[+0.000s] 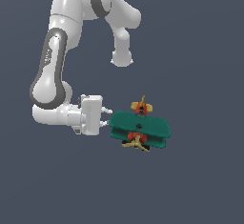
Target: Pick up the object and move it to a goal position.
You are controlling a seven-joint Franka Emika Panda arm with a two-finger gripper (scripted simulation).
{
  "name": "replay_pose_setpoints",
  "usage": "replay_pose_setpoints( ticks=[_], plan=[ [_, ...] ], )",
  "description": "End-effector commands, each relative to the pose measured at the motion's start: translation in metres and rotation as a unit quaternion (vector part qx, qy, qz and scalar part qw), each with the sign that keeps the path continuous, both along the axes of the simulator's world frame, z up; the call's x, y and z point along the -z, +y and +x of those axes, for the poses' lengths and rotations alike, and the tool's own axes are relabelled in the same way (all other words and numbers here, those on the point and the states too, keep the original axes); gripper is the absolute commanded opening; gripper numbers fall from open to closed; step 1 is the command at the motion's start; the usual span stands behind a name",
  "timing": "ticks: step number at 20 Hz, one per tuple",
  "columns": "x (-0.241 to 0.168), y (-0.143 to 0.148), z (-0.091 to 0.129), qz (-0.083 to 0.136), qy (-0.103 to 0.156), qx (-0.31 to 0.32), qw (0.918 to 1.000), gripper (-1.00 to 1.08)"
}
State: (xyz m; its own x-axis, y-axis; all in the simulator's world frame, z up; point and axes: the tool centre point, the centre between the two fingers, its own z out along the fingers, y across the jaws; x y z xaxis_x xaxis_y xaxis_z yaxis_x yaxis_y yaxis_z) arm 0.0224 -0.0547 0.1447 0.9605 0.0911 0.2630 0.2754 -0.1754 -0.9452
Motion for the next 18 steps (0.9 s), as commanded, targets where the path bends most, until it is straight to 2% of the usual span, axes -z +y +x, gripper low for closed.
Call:
replay_pose_setpoints(
  ticks=[1,9,18],
  plan=[
    [0.001,-0.001,0.001,0.003,-0.001,0.002,1.0000,0.28],
    [0.002,0.001,0.001,0.005,-0.001,0.004,1.0000,0.28],
    [0.007,0.030,-0.001,0.005,-0.001,0.004,1.0000,0.28]
  ],
)
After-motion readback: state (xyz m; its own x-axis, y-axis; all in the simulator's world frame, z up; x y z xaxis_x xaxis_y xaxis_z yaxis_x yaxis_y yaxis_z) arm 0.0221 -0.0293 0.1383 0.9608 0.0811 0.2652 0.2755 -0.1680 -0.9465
